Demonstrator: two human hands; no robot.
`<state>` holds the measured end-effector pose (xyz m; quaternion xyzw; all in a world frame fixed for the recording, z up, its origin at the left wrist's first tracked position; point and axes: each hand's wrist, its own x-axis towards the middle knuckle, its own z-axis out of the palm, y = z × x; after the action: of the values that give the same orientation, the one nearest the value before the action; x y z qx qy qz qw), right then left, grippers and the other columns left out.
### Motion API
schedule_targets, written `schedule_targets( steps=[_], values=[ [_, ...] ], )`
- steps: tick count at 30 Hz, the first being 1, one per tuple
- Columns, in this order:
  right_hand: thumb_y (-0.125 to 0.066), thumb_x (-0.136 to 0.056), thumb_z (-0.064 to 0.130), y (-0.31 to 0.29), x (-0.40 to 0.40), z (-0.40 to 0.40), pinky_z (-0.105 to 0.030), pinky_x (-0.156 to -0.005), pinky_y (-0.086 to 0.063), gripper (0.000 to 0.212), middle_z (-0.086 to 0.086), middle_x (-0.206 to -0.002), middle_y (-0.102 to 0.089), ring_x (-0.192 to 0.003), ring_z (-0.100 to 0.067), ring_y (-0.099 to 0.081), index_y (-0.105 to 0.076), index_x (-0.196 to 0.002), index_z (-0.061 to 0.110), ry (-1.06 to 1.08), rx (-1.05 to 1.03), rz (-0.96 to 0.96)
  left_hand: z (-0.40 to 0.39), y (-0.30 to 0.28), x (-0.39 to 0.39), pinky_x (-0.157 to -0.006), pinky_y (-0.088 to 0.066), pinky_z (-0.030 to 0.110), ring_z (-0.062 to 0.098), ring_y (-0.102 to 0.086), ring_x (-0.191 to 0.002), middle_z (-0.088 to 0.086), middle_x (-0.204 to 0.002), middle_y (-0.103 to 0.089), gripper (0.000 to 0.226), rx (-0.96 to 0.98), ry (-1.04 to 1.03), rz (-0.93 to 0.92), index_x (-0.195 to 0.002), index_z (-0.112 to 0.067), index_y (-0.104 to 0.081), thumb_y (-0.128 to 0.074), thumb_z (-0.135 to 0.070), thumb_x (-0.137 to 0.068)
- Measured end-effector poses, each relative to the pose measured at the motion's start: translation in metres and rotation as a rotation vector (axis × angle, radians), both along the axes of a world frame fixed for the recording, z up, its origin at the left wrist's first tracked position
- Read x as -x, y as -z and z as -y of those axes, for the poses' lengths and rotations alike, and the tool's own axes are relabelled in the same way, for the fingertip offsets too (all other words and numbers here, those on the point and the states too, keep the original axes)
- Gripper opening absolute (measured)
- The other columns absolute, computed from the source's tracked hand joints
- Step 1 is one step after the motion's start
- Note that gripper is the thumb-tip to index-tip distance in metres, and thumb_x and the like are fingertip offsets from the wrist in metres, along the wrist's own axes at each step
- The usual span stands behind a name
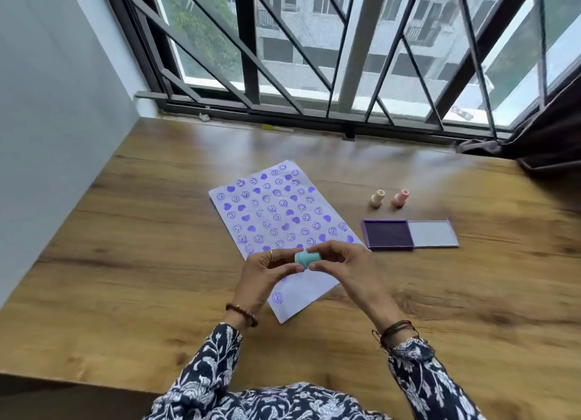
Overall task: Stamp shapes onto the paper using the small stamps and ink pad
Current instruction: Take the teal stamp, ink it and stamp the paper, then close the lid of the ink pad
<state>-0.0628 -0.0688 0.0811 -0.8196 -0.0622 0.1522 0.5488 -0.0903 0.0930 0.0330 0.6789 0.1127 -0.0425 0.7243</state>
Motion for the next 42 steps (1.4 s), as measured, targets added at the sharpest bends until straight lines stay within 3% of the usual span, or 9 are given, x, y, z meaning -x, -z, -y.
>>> schedule_targets(
  steps=[4, 8, 14, 18, 23, 28, 33, 38, 42],
  values=[
    [-0.070, -0.078, 0.004, 0.001, -0.015, 0.004, -0.012, -0.057, -0.055, 0.010, -0.010, -0.069, -0.069, -0.054, -0.003, -0.063, -0.073, -0.086, -0.001, 0.075, -0.128, -0.161, 0.003, -0.008, -0.015, -0.068, -0.052, 0.009, 0.001, -0.069, -0.074, -0.010, -0.077, -0.074, 0.033, -0.094, 0.042, 0.051, -0.081, -0.021, -0.072, -0.075, 0.006, -0.063],
    [-0.068, -0.082, 0.019, 0.008, -0.034, 0.009, -0.014, -0.049, -0.054, 0.025, -0.008, -0.058, -0.063, -0.045, -0.008, -0.060, -0.071, -0.083, -0.006, 0.186, -0.082, -0.215, 0.016, -0.010, -0.038, -0.076, -0.054, 0.015, 0.004, -0.069, -0.080, 0.001, -0.086, -0.073, 0.028, -0.178, 0.078, 0.091, -0.087, -0.018, -0.070, -0.075, 0.001, -0.067],
    [-0.067, -0.079, 0.022, 0.010, -0.093, 0.019, -0.036, -0.069, -0.047, 0.017, -0.010, -0.078, -0.069, -0.074, -0.022, -0.061, -0.070, -0.082, 0.006, 0.225, 0.347, 0.133, 0.054, -0.002, -0.107, -0.085, -0.043, 0.026, 0.016, -0.058, -0.099, 0.005, -0.103, -0.067, 0.022, -0.609, 0.111, 0.261, -0.095, -0.014, -0.062, -0.070, -0.019, -0.075],
    [-0.064, -0.080, 0.019, 0.017, -0.122, 0.021, -0.037, -0.079, -0.051, 0.024, -0.007, -0.097, -0.068, -0.091, -0.023, -0.062, -0.061, -0.103, 0.015, 0.307, 0.391, 0.239, 0.077, 0.010, -0.156, -0.102, -0.034, 0.037, 0.027, -0.045, -0.120, 0.014, -0.121, -0.056, 0.021, -0.830, 0.080, 0.282, -0.096, -0.008, -0.061, -0.061, -0.020, -0.079],
    [-0.055, -0.081, 0.010, 0.034, -0.133, 0.027, -0.037, -0.077, -0.050, 0.023, -0.010, -0.103, -0.068, -0.092, -0.027, -0.061, -0.060, -0.103, 0.015, 0.299, 0.430, 0.266, 0.084, 0.031, -0.180, -0.114, -0.014, 0.037, 0.027, -0.023, -0.137, 0.014, -0.134, -0.049, 0.029, -0.983, 0.145, 0.203, -0.100, -0.009, -0.063, -0.062, -0.030, -0.079],
    [-0.063, -0.085, 0.012, 0.041, -0.117, 0.053, -0.025, -0.072, -0.048, 0.009, -0.003, -0.091, -0.069, -0.079, -0.014, -0.061, -0.065, -0.093, 0.016, 0.458, 0.333, 0.304, 0.084, 0.031, -0.176, -0.111, -0.019, 0.034, 0.030, -0.032, -0.129, 0.012, -0.125, -0.049, 0.040, -0.935, 0.104, 0.208, -0.107, -0.006, -0.056, -0.066, -0.029, -0.077],
    [-0.064, -0.082, 0.011, 0.050, -0.085, 0.114, -0.032, -0.068, -0.045, 0.007, -0.009, -0.088, -0.069, -0.068, -0.022, -0.057, -0.066, -0.088, 0.014, 0.872, 0.355, 0.308, 0.075, 0.031, -0.137, -0.084, -0.030, 0.024, 0.028, -0.050, -0.099, 0.012, -0.106, -0.057, 0.046, -0.747, 0.043, 0.258, -0.106, -0.011, -0.054, -0.075, -0.031, -0.070],
    [-0.068, -0.080, 0.020, 0.065, -0.079, 0.158, -0.040, -0.093, -0.041, 0.043, -0.017, -0.124, -0.049, -0.113, -0.035, -0.048, -0.056, -0.119, 0.008, 0.998, 0.510, 0.012, 0.081, 0.034, -0.110, -0.082, -0.031, 0.034, 0.022, -0.046, -0.099, 0.002, -0.108, -0.053, 0.068, -0.843, 0.270, 0.263, -0.117, -0.027, -0.051, -0.077, -0.050, -0.059],
    [-0.070, -0.076, 0.017, 0.069, -0.086, 0.160, -0.042, -0.101, -0.034, 0.034, -0.019, -0.125, -0.048, -0.119, -0.035, -0.038, -0.062, -0.108, 0.007, 0.978, 0.510, -0.009, 0.096, 0.037, -0.109, -0.085, -0.022, 0.031, 0.019, -0.040, -0.111, -0.003, -0.118, -0.048, 0.079, -1.020, 0.434, 0.269, -0.127, -0.036, -0.040, -0.069, -0.061, -0.058]
  ],
)
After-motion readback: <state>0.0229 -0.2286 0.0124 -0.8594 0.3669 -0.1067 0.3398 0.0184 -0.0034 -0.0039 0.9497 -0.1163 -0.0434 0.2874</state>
